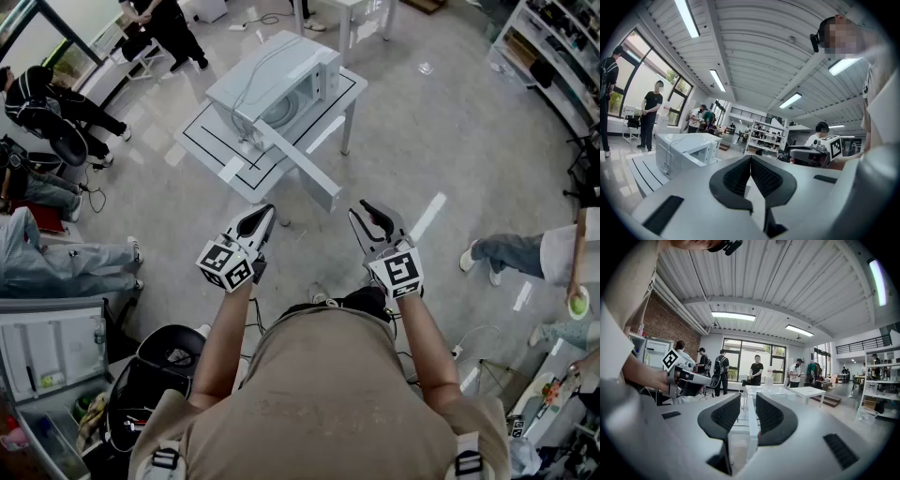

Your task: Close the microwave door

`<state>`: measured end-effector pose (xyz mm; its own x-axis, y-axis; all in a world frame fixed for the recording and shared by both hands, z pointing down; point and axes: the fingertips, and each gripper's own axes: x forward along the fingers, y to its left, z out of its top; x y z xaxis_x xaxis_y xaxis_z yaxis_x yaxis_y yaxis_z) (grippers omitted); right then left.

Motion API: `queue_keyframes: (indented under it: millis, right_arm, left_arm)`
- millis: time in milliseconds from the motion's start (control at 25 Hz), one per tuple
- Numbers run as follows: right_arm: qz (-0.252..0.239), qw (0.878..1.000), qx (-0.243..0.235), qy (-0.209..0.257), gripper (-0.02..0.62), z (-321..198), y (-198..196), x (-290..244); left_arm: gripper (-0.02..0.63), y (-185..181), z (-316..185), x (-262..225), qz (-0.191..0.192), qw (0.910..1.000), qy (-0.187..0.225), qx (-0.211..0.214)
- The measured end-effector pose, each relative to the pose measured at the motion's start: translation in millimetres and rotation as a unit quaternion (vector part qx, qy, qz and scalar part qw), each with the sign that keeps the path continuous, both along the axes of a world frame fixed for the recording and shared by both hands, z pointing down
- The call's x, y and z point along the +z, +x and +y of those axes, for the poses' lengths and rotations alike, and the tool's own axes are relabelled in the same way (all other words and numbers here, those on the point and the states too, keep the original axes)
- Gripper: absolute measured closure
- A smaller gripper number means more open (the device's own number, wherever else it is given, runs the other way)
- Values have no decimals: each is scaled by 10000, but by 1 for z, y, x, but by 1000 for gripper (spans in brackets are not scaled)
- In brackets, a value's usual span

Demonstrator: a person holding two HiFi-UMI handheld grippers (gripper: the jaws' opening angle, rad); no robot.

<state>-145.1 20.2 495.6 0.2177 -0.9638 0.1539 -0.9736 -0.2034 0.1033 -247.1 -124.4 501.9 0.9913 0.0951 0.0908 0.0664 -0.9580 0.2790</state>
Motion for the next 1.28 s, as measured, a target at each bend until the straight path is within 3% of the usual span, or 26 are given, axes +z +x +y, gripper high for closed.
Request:
queue_keyframes:
  millis: [440, 640, 1040, 1280]
  right_arm:
    - [67, 9999, 12, -123, 485, -11, -4, 7]
    - [-179, 9998, -3, -60, 483, -14, -5, 16]
    - [142, 9978, 150, -631, 483, -29, -4, 59]
    - [380, 9914, 211, -1235, 485, -51, 19, 120]
  left_arm:
    - [600, -22, -11, 2, 39, 9998, -64, -161]
    - [600, -21, -9, 5, 14, 9999, -103, -101]
    - [600, -10, 2, 16, -96, 9998, -128, 97]
    - [600, 8, 5, 27, -289, 9994, -132, 153]
